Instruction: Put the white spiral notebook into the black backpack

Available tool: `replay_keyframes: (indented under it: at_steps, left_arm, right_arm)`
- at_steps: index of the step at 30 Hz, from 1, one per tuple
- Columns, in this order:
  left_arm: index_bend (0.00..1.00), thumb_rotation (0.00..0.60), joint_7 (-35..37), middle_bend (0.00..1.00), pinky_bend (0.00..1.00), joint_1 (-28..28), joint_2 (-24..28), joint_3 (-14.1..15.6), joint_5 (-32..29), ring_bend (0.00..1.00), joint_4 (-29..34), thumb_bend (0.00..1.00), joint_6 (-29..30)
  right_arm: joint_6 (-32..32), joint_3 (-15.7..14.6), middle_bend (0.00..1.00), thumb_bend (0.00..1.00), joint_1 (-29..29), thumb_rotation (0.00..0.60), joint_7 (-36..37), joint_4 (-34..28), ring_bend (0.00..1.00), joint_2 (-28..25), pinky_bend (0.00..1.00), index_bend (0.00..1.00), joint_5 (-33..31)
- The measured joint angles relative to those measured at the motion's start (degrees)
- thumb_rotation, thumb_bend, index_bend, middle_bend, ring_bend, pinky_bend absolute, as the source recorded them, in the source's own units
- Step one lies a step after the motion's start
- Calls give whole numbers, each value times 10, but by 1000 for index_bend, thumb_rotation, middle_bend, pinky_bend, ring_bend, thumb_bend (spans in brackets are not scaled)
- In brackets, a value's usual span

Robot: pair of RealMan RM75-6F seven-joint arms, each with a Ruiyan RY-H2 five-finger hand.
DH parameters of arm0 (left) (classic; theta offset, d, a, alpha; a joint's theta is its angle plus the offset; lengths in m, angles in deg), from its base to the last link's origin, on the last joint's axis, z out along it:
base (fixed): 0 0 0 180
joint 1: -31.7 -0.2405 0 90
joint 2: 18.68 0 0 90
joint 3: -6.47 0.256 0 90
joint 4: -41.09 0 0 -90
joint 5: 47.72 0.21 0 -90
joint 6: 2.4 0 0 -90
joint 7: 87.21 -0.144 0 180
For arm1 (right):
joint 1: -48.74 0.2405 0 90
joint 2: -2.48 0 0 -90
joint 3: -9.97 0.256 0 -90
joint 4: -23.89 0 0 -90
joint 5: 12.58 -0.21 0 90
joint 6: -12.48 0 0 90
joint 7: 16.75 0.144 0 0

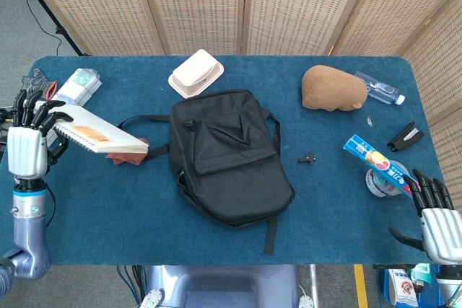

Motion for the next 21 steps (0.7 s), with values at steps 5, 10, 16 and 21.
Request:
replay_keyframes:
  at_steps: [5, 10, 16, 21]
  left_arm:
    - [807, 600, -42, 358, 0, 4, 39, -14, 3, 122, 56, 726, 1]
    - [808, 600, -67, 358, 14, 7, 53, -19, 9, 126, 82, 725, 2]
    - [809, 600, -80, 358, 16, 9, 60, -20, 10, 131, 91, 726, 1]
    - [812, 600, -84, 376, 106, 9, 64, -20, 9, 173, 90, 725, -2]
  right_arm:
    - [-31, -8, 0, 0, 24, 600, 7, 5, 0, -16, 0, 0, 29]
    - [-77, -15, 0, 0, 62, 600, 21, -7, 0, -33, 0, 0, 66]
    - [-151, -16, 0, 0, 127, 600, 6, -37, 0, -39, 0, 0, 107]
    - [-226, -9, 0, 0, 178, 600, -34, -59, 0, -19, 0, 0, 108]
